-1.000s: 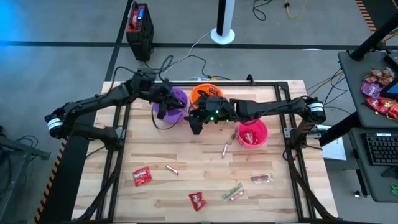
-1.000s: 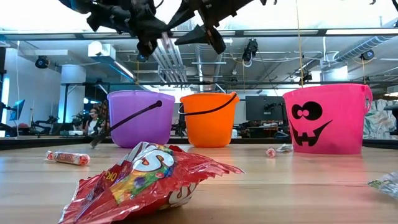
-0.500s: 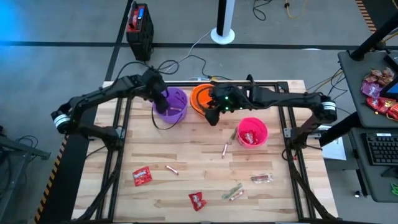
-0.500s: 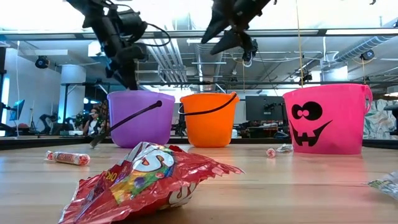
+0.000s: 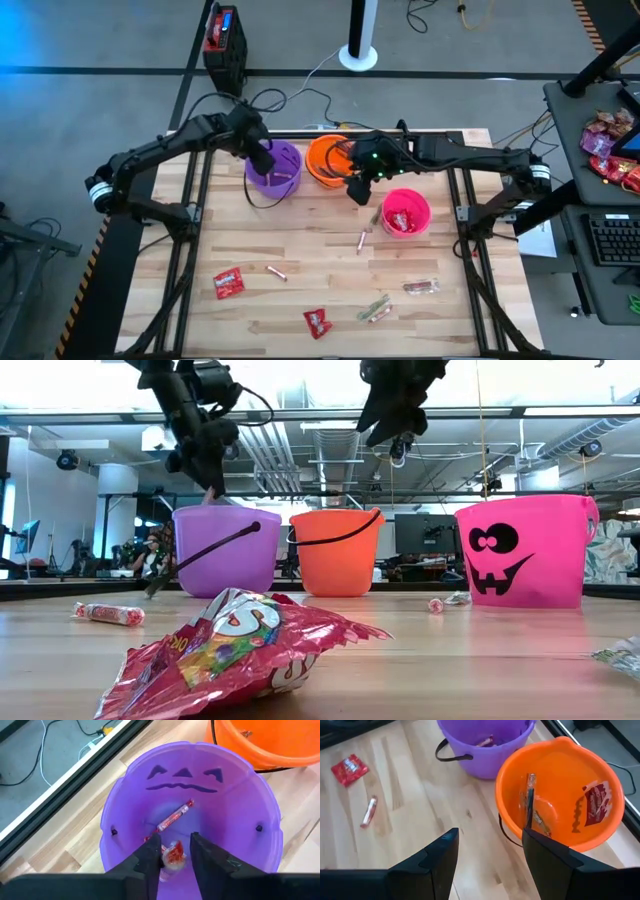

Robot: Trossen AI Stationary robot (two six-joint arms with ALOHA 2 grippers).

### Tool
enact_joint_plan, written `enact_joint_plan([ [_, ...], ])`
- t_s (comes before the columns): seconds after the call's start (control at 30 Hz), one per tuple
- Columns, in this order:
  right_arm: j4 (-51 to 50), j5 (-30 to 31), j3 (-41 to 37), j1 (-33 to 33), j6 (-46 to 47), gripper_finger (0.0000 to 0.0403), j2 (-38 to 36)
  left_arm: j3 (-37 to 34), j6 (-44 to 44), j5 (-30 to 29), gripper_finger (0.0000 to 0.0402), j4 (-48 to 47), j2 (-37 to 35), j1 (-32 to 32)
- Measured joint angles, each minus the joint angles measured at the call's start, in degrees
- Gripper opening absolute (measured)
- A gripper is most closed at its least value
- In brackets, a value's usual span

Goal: Sort candy by brand, put in halloween buckets
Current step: Put the white candy into the violet bucket, then put the red candy into the pink bucket

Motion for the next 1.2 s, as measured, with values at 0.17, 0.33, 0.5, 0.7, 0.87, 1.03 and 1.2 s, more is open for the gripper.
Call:
enact_joint_plan([
  [0.17,-0.1,-1.3,0.0,-0.6,-2.9,0.0211,-0.3,1.6,-2.8,-0.3,0.0127,-0.3,0.0,-0.9],
  [0.33,-0.5,-1.5,0.0,-0.8,-5.0,0.0211,-0.3,3.4,-5.4,-0.3,0.0152,-0.6,0.0,-2.2],
  [0.5,-3.3,-2.9,0.0,-1.4,-5.9,0.0211,-0.3,5.7,-10.8,3.0,0.0162,-9.7,-1.3,-6.8],
  [0.7,-5.9,-3.2,-0.1,-2.0,-6.9,0.0211,-1.0,5.4,-30.4,6.6,0.0162,-18.4,-5.3,-25.5],
  [0.87,-5.9,-4.3,-0.1,-2.5,-8.8,0.0211,-1.9,2.7,-45.7,1.2,0.0162,-14.6,-6.3,-49.0],
  [1.03,-5.7,-7.0,-0.1,-3.4,-11.0,0.0211,-2.1,-3.1,-61.4,-5.9,0.0162,-12.4,-4.4,-67.5],
  [1.2,-4.6,-8.8,-0.1,-3.8,-11.1,0.0211,-1.7,-10.2,-71.4,-4.0,0.0162,-8.7,-3.0,-74.8],
])
